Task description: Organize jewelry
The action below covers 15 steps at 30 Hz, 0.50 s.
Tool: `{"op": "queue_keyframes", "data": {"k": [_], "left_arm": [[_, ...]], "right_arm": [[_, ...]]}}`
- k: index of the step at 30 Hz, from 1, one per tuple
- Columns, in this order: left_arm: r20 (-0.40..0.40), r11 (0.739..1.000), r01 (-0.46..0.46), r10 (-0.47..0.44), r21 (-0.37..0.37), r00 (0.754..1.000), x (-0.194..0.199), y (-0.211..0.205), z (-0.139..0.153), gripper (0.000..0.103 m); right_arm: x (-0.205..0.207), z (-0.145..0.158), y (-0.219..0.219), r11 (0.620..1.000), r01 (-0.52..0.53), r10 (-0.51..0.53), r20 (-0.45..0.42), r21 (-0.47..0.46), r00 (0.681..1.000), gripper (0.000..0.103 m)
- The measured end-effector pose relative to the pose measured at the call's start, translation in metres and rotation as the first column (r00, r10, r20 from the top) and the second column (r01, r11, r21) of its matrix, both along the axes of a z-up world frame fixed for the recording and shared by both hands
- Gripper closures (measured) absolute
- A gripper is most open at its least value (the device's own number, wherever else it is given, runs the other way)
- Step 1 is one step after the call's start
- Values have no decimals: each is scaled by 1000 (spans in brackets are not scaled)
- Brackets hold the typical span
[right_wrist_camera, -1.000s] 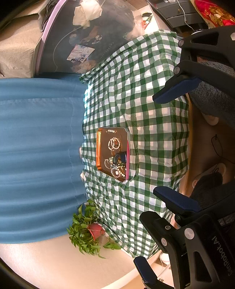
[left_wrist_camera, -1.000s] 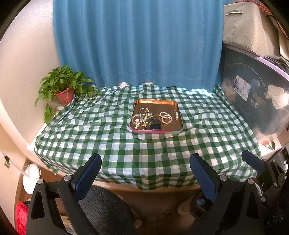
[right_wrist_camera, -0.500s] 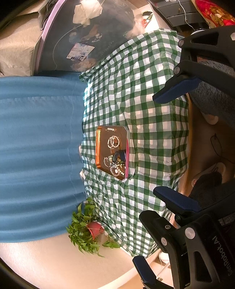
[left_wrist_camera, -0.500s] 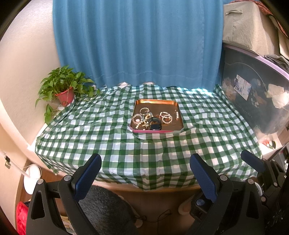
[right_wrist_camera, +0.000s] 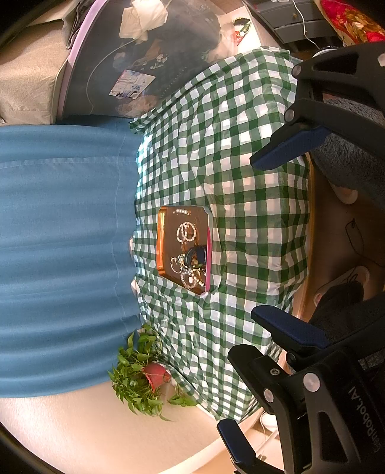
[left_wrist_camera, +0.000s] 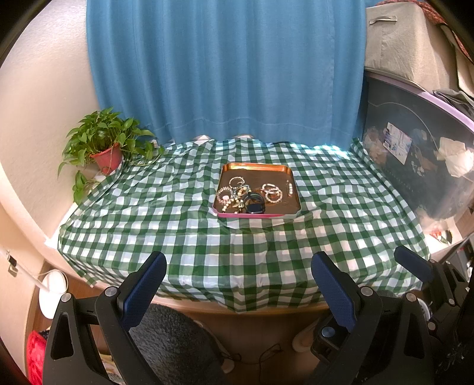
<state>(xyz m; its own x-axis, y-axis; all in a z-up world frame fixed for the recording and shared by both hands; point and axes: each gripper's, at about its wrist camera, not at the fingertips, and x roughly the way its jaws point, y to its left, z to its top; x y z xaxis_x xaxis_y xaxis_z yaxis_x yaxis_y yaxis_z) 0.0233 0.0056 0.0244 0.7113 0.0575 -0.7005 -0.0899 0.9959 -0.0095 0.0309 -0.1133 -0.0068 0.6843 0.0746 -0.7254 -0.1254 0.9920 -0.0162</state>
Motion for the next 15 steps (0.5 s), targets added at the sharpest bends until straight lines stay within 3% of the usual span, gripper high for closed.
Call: {"op": "queue_keyframes", "data": {"k": [15], "left_arm": [[-4,1000,1,-1,1,1000,1,-1,0,5]], "right_arm": [[-5,-1,4,1000,1,-1,-6,2,1000,12]]}}
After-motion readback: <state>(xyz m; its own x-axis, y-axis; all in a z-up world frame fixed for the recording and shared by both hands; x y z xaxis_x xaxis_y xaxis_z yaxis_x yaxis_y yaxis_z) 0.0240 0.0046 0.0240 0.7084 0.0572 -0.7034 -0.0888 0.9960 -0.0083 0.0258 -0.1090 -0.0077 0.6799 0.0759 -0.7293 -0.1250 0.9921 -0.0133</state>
